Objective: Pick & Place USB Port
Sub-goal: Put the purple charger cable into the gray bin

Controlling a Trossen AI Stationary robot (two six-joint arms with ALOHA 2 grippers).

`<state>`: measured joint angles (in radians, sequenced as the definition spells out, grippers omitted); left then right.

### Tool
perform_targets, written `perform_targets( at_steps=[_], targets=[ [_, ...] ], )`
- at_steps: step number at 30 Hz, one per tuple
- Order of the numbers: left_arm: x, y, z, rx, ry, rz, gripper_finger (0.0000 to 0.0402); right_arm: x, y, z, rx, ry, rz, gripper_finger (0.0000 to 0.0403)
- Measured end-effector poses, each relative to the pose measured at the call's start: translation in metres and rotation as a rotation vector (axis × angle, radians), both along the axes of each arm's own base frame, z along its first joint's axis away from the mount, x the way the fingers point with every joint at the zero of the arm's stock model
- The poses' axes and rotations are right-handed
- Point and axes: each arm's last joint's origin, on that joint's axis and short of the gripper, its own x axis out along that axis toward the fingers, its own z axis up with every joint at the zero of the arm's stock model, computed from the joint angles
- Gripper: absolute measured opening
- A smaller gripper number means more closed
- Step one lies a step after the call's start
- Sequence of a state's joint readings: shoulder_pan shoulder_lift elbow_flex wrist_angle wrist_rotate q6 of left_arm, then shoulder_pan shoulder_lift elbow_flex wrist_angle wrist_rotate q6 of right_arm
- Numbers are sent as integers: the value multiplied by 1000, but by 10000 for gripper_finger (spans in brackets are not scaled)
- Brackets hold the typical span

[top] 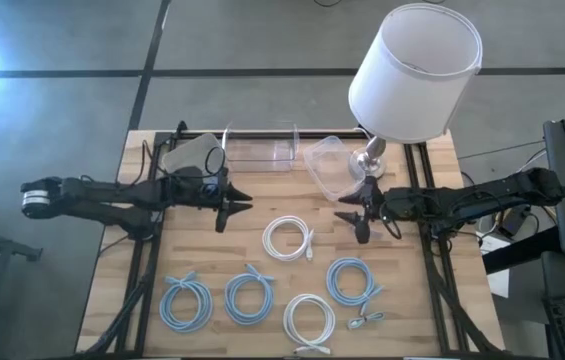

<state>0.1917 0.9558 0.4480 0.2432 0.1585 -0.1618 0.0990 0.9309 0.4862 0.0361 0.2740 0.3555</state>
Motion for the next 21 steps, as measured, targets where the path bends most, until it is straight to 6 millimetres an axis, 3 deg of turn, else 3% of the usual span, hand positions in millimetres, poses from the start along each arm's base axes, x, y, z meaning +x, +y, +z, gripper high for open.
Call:
perform_targets(
  at_steps=[6,13,21],
  targets=[
    [0,0,0,6,0,-2,112,2,3,-14,85,109,71,210],
    [-1,0,-4,5,11,-2,112,-7,3,-36,86,355,76,210],
    [-1,0,-4,3,11,-2,112,-27,2,-60,211,672,-63,210]
  ],
)
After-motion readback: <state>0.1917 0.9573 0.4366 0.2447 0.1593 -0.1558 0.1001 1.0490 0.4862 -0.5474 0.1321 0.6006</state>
